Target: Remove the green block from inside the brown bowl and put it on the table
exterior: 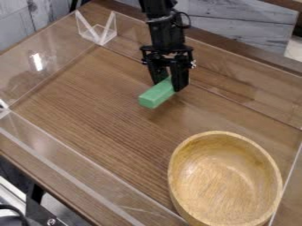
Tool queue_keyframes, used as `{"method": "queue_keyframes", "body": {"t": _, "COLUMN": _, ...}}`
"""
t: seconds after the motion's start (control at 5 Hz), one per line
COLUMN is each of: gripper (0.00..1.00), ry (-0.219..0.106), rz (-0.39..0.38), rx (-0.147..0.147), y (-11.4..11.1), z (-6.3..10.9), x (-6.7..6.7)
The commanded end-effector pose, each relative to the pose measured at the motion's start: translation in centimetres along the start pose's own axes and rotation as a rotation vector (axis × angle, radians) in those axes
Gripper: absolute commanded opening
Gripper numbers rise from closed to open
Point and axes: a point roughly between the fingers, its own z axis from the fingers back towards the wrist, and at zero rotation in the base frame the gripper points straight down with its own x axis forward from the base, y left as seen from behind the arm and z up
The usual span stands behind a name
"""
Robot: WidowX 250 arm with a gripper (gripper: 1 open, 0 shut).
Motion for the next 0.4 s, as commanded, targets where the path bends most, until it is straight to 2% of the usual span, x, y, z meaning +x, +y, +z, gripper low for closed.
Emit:
{"method": "queue_keyframes", "body": {"t": 0.0, "gripper": 0.00, "ry": -0.062, "rz": -0.011, "rx": 0.014, "y": 0.07, "z": 2.02, "x": 0.81}}
{"method": "queue_keyframes", "body": {"t": 0.2, "gripper": 0.00, "ry": -0.061, "rz": -0.009, "rx": 0.010, "y": 0.24, "z": 2.04, "x": 0.84}}
